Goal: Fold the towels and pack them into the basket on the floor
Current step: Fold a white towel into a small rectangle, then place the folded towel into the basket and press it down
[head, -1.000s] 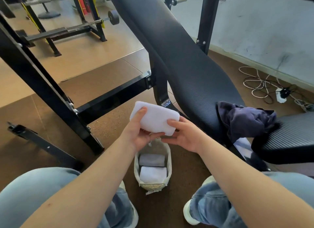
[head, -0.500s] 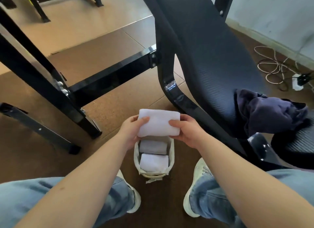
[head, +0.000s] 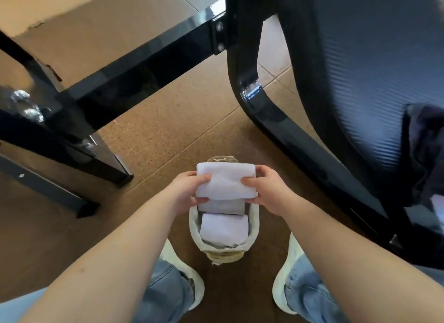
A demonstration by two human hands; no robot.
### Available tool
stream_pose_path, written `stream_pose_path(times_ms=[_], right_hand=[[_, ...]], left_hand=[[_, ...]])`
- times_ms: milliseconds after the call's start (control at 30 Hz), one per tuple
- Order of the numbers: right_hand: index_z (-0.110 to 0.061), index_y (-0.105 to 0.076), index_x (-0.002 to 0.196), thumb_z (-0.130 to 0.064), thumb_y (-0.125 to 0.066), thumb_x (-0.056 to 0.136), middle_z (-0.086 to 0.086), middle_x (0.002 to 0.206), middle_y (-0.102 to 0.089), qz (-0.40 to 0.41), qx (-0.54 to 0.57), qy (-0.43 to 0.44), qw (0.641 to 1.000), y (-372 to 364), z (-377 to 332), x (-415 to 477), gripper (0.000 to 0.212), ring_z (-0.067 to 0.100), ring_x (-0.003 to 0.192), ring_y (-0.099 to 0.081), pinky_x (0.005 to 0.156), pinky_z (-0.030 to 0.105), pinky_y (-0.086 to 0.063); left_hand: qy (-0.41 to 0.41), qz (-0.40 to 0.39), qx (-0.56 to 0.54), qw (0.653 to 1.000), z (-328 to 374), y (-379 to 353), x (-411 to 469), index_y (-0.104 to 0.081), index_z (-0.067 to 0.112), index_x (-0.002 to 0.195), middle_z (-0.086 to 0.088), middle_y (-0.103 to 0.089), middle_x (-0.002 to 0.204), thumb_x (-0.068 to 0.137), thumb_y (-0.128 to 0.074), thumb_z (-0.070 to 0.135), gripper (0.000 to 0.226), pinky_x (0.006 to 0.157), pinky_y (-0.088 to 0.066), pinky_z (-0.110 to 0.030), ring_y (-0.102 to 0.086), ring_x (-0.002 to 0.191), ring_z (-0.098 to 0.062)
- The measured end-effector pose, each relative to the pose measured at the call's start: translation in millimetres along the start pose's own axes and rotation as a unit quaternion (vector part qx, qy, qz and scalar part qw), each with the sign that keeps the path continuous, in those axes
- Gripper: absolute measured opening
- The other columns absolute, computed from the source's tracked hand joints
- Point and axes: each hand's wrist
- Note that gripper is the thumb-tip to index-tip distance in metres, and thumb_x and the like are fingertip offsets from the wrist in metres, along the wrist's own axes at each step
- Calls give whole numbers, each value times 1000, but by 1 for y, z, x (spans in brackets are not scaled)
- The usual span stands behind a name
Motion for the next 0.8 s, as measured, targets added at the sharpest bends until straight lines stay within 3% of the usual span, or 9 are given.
stream_pose_path(times_ms=[133,233,300,500,633,800], right_hand=[[-27,-52,128,-6,-64,97,-4,119,-58,41,-20,-11,999,-11,5,30,40,22,101,-60,66,38,-61],[-31,-49,128,-11,-64,96,-5,119,-56,86,-89,31,992,-22,14,48,40,19,106,-58,74,38,-63],[-32,-47,129,-11,-65,96,-6,118,-56,102,-133,73,983,-25,23,58,43,14,104,-57,80,33,-59],[-34,-47,125,-10,-62,97,-11,113,-58,87,-224,140,960,-22,41,70,40,8,101,-58,74,20,-51],[-37,-47,120,-5,-59,97,-10,117,-58,91,-297,166,936,-20,46,74,41,10,104,-58,87,29,-56],[-33,-49,113,-6,-55,95,-6,113,-57,97,-378,185,902,-26,52,79,33,14,100,-56,82,31,-52]], left_hand=[[-29,47,37,998,-9,-7,35,-57,14,134,-7,-63,126,97,-65,25,40,79,-60,-42,-61,114,-27],[-139,131,170,967,-18,-11,52,-51,25,141,-1,-61,132,95,-61,36,48,98,-54,-49,-58,120,-26],[-191,149,202,949,-23,-10,57,-45,28,143,2,-59,131,96,-61,35,51,107,-46,-46,-55,122,-24],[-235,120,258,929,-44,0,69,-43,25,128,1,-59,114,91,-65,13,44,85,-48,-36,-59,105,-22],[-285,111,358,882,-49,-7,72,-46,18,135,-1,-54,119,92,-56,4,46,84,-34,-25,-51,105,-18],[-283,89,456,839,-51,-11,81,-48,22,138,-14,-52,131,92,-48,9,48,92,-45,-39,-54,116,-35]])
Point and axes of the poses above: each hand's wrist, its own x-axis towards the middle knuckle, its own y-axis out of the back of the hand, z = x × y
